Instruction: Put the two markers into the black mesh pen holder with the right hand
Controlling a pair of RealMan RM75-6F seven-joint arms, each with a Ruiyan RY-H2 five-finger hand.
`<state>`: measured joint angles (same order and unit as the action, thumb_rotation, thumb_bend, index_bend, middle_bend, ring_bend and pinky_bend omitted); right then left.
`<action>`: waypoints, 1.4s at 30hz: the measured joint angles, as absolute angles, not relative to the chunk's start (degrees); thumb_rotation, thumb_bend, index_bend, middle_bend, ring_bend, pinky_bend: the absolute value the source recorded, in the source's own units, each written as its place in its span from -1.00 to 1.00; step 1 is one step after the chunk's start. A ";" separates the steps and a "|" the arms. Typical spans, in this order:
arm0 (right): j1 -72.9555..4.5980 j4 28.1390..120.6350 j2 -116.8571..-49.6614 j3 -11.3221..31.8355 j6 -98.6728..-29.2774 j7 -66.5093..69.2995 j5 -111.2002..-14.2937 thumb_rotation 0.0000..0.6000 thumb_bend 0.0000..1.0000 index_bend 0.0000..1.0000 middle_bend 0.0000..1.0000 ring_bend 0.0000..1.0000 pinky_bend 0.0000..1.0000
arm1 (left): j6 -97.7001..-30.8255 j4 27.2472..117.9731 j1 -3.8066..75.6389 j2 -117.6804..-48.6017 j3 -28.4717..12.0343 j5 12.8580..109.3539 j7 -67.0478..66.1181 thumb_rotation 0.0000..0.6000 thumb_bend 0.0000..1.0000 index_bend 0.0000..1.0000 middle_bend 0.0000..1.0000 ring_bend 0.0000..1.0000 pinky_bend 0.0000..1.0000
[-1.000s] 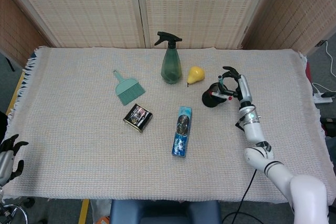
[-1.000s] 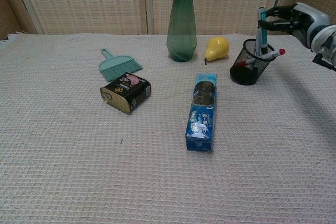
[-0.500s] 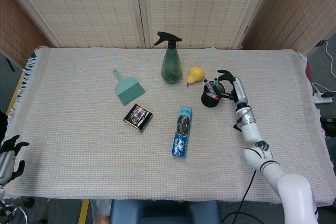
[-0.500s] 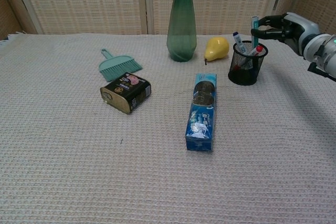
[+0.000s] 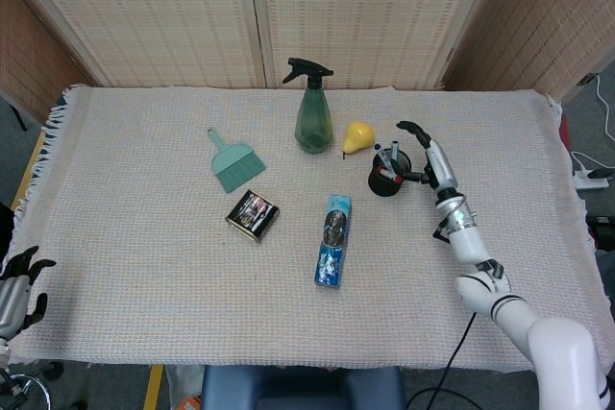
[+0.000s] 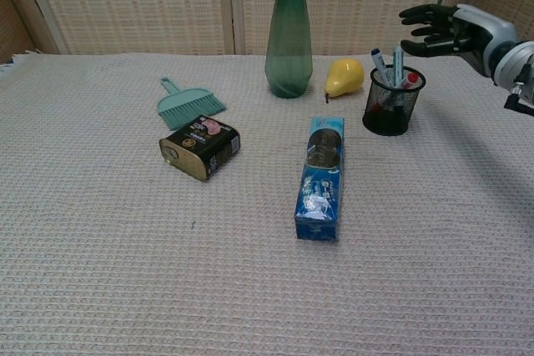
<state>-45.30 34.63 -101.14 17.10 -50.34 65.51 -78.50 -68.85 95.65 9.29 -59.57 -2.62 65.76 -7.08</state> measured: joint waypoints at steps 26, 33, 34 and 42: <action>-8.54 86.05 -73.88 5.75 -91.72 -11.45 -76.61 1.00 -0.32 -0.25 -0.82 -0.79 -1.00 | -71.54 98.29 8.76 -59.21 -1.94 68.76 -9.06 1.00 0.01 -0.48 -1.00 -0.94 -0.42; -4.65 84.07 -72.59 5.77 -91.03 -8.14 -70.90 1.00 -0.32 -0.28 -0.82 -0.78 -1.00 | -73.87 97.61 8.30 -59.72 -2.36 69.93 -8.60 1.00 0.01 -0.55 -1.00 -1.00 -0.48; -4.52 84.07 -72.52 5.97 -91.03 -7.91 -70.94 1.00 -0.32 -0.28 -0.82 -0.78 -1.00 | -74.55 97.29 8.16 -59.97 -2.42 70.51 -8.43 1.00 0.01 -0.55 -1.00 -1.00 -0.49; -3.53 83.66 -72.16 7.40 -90.90 -5.86 -71.93 1.00 -0.32 -0.28 -0.83 -0.78 -1.00 | -78.52 94.72 7.26 -61.51 -2.73 74.96 -5.86 1.00 0.01 -0.55 -1.00 -1.00 -0.57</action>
<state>-3.53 83.66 -72.16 7.40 -90.90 -5.86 -71.93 -78.52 94.72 7.26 -61.51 -2.73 74.96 -5.86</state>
